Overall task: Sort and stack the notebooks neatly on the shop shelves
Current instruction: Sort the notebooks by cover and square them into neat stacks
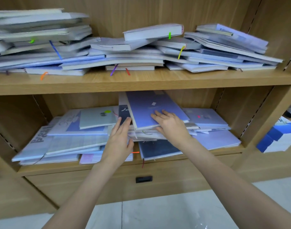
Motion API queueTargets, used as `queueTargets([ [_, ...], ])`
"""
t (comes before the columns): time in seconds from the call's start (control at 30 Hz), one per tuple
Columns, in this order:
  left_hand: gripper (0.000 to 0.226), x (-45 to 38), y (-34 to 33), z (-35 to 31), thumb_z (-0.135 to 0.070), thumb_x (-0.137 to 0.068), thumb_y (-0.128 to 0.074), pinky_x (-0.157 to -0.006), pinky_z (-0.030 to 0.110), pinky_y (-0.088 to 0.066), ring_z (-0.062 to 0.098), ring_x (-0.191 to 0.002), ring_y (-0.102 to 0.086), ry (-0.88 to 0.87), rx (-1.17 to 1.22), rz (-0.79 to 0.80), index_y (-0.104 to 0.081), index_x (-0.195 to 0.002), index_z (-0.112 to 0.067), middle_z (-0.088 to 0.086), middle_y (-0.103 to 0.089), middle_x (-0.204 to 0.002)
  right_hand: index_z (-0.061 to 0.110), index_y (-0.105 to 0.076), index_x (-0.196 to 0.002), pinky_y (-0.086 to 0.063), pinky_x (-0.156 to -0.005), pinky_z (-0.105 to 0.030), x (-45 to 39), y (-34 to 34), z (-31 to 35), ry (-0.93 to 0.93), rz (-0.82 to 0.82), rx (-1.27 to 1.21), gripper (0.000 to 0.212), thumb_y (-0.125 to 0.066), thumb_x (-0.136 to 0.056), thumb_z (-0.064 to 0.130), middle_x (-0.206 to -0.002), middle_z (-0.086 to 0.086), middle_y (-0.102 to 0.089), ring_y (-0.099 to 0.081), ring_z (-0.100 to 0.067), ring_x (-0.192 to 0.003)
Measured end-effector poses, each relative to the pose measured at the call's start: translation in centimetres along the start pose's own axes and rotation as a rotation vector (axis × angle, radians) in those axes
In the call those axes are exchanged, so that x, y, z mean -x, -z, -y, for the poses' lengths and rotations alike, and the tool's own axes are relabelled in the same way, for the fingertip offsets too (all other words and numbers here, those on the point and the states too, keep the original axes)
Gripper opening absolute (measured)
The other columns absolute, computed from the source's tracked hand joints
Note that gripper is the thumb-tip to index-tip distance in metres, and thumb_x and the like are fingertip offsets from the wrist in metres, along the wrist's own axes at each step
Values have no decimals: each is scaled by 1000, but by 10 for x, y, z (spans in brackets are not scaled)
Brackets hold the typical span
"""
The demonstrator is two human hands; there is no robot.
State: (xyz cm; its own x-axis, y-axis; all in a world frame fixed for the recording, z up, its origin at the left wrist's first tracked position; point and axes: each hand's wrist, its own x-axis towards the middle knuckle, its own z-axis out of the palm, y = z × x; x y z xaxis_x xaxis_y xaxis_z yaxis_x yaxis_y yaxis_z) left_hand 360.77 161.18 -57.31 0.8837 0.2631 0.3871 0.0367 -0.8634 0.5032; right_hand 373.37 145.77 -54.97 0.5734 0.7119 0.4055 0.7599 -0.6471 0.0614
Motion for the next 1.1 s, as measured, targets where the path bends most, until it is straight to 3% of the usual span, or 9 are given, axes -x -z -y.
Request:
queueTargets([
  [0.1, 63, -3, 7, -3, -12, -95, -44, -114, 29, -20, 10, -144, 4, 11, -94, 82, -12, -148, -14, -4, -12, -156, 10, -73, -93, -53, -45, -30, 12, 7, -2, -11, -143, 33, 55, -89, -42, -1, -92, -6, -74, -72, -23, -78],
  [0.17, 63, -6, 12, -6, -15, -95, -43, -116, 29, -7, 15, -145, 3, 14, -173, 140, -8, -148, -12, 0, -10, -157, 9, -71, -92, -47, -35, -29, 27, 24, -7, -13, -205, -37, 48, -80, -47, -7, -84, -7, -73, -70, -24, -65],
  [0.33, 63, 8, 21, -41, -15, -93, -49, -112, 25, -13, 20, -140, -19, -6, 48, -41, -16, -147, -12, 5, -26, -151, 10, -66, -106, -46, -47, -27, 94, 95, -34, -77, -392, -242, 31, -44, -87, 21, -76, -3, -68, -62, -24, -59],
  [0.53, 66, 15, 30, -93, -24, -91, -56, -111, 26, -20, 11, -137, -22, -168, 283, -173, -21, -146, -17, -2, -27, -149, 19, -59, -95, -35, -60, -11, 116, 188, -46, -124, -548, -525, 11, -52, -92, 26, -77, 20, -55, -49, 5, -68],
  [0.63, 68, 12, 36, -99, -28, -89, -59, -110, 33, -28, 12, -134, -30, -82, 414, -136, -22, -145, -19, -2, -31, -147, 20, -63, -90, -44, -66, -32, 121, 205, -55, -246, -577, -825, 13, -57, -91, 32, -82, 3, -64, -58, -15, -75],
  [0.7, 64, 13, 40, -99, -26, -89, -60, -106, 37, -36, 14, -128, -40, 61, 617, -78, -26, -143, -19, -1, -39, -142, 14, -64, -90, -50, -66, -30, 128, 203, -54, -388, -597, -1141, 11, -56, -92, 22, -80, 2, -69, -63, -14, -74],
  [0.9, 25, 42, 56, -85, -18, -91, -55, -61, 27, -57, 16, -81, -71, 480, 1228, 224, -60, -115, -14, 5, -71, -104, 1, -61, -88, -54, -48, -27, 136, 166, -48, -903, -170, -1493, 14, -52, -94, 12, -67, -9, -70, -67, -18, -53],
  [1.0, 14, 56, 57, -69, -17, -93, -52, -46, 21, -52, 13, -59, -69, 666, 1176, 124, -62, -102, -11, 2, -73, -76, -3, -63, -86, -49, -41, -19, 131, 132, -37, -981, 43, -1394, 21, -49, -96, 10, -59, -6, -68, -64, -12, -46],
  [1.1, 18, 52, 55, -50, -16, -95, -49, -43, 22, -50, 11, -55, -68, 697, 1240, -93, -57, -108, -8, 9, -69, -90, -3, -64, -101, -53, -54, -17, 116, 118, -29, -876, 44, -1671, 21, -47, -96, 7, -75, -5, -73, -69, -9, -64],
])
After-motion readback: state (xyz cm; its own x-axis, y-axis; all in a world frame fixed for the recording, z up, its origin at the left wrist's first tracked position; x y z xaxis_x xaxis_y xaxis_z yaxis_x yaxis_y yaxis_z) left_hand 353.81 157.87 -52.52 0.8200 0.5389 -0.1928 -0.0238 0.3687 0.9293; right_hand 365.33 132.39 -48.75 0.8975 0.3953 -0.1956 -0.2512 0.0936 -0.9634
